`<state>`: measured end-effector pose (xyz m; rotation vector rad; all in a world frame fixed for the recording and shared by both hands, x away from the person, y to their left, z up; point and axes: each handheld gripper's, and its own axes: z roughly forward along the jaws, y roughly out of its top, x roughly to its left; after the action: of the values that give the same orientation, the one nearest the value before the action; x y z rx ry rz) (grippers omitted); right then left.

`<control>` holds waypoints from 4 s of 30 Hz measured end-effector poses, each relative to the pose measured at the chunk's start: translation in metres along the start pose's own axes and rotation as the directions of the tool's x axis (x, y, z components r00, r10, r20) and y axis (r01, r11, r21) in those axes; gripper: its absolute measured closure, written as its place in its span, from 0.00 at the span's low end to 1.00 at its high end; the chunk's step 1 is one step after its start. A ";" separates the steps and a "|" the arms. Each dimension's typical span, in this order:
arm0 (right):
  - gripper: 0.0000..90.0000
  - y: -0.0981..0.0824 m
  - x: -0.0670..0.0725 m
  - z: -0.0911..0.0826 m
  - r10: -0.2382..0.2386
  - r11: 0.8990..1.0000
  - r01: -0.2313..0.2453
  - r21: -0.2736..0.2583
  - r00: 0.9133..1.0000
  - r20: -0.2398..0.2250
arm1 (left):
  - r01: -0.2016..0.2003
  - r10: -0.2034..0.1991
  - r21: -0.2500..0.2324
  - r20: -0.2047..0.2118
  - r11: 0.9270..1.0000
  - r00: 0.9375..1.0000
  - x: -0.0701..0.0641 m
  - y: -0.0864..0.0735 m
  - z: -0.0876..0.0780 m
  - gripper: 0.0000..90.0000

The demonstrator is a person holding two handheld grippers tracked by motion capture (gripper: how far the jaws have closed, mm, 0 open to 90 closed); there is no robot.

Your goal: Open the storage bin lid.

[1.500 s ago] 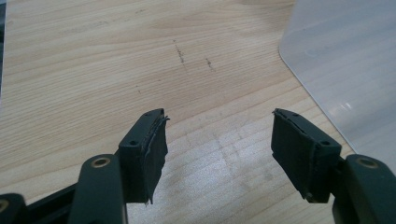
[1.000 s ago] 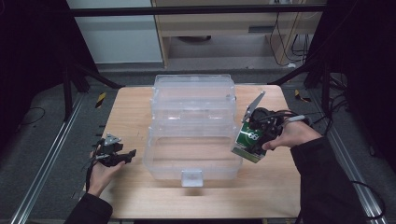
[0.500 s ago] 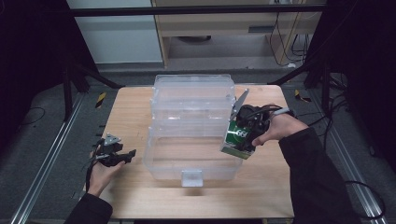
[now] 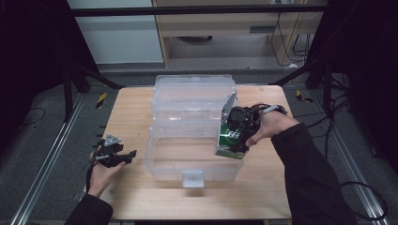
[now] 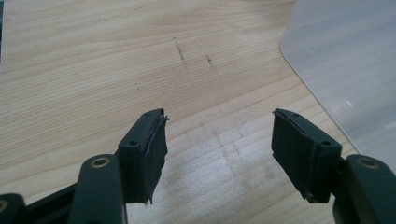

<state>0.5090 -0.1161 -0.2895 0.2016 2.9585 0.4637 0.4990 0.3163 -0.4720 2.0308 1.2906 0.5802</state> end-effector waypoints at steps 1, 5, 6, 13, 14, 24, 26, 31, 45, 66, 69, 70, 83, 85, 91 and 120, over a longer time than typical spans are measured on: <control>0.19 0.001 0.000 0.000 -0.012 1.000 0.012 0.001 1.000 -0.003 | -0.001 0.001 0.000 0.000 1.000 1.000 0.000 0.000 0.000 0.39; 0.19 0.006 0.003 0.001 -0.038 0.999 0.038 0.005 0.999 -0.017 | -0.005 0.005 0.001 0.000 1.000 1.000 0.000 0.000 0.000 0.39; 0.19 0.007 0.003 0.002 -0.044 0.999 0.044 0.005 0.999 -0.023 | -0.005 0.005 0.001 0.001 1.000 1.000 0.000 0.000 0.000 0.39; 0.19 0.011 0.006 0.013 -0.075 0.997 0.076 0.029 0.996 -0.043 | -0.005 0.005 0.001 0.000 1.000 1.000 0.000 0.000 0.000 0.39; 0.19 0.012 0.006 0.014 -0.070 0.997 0.072 0.035 0.997 -0.043 | -0.004 0.004 0.002 0.000 1.000 1.000 0.000 0.000 0.000 0.39; 0.19 0.007 0.003 0.031 -0.088 0.994 0.091 0.060 0.994 -0.058 | -0.007 0.007 0.008 -0.001 1.000 1.000 0.000 0.000 0.001 0.39; 0.19 0.006 0.002 0.033 -0.095 0.993 0.097 0.060 0.994 -0.049 | -0.004 0.004 0.008 0.000 1.000 1.000 0.000 0.000 0.001 0.38; 0.19 0.004 0.002 0.042 -0.108 0.991 0.113 0.065 0.992 -0.067 | -0.003 0.003 0.008 -0.001 1.000 1.000 0.000 -0.001 0.001 0.38; 0.19 0.002 0.001 0.046 -0.111 0.991 0.116 0.073 0.991 -0.069 | -0.009 0.009 0.017 0.000 1.000 1.000 -0.001 -0.001 0.002 0.38; 0.19 0.000 0.005 0.066 -0.120 0.988 0.125 0.094 0.991 -0.063 | -0.012 0.012 0.024 0.000 1.000 1.000 -0.001 -0.002 0.004 0.38; 0.19 -0.003 0.005 0.068 -0.118 0.989 0.123 0.079 0.991 -0.061 | -0.012 0.012 0.023 0.002 1.000 1.000 -0.002 -0.002 0.004 0.38; 0.19 -0.003 0.005 0.070 -0.121 0.990 0.125 0.068 0.991 -0.060 | -0.012 0.012 0.023 0.002 1.000 1.000 -0.002 -0.002 0.004 0.38; 0.18 -0.010 0.004 0.085 -0.103 0.994 0.106 0.039 0.992 -0.073 | -0.010 0.010 0.025 -0.001 1.000 1.000 -0.001 -0.002 0.004 0.38; 0.18 -0.012 0.004 0.087 -0.101 0.994 0.103 0.027 0.993 -0.066 | -0.011 0.011 0.025 -0.002 1.000 1.000 -0.001 -0.002 0.004 0.38; 0.18 -0.015 0.004 0.092 -0.089 0.996 0.090 0.009 0.994 -0.068 | -0.018 0.018 0.029 0.000 0.999 1.000 -0.002 -0.002 0.005 0.38; 0.18 -0.028 0.004 0.089 -0.022 1.000 0.021 -0.020 0.999 -0.029 | -0.013 0.013 0.032 -0.001 0.999 1.000 -0.002 -0.003 0.006 0.38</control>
<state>0.5158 -0.1158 -0.3826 0.1621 2.9800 0.4975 0.5002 0.3134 -0.4777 2.0667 1.2951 0.5703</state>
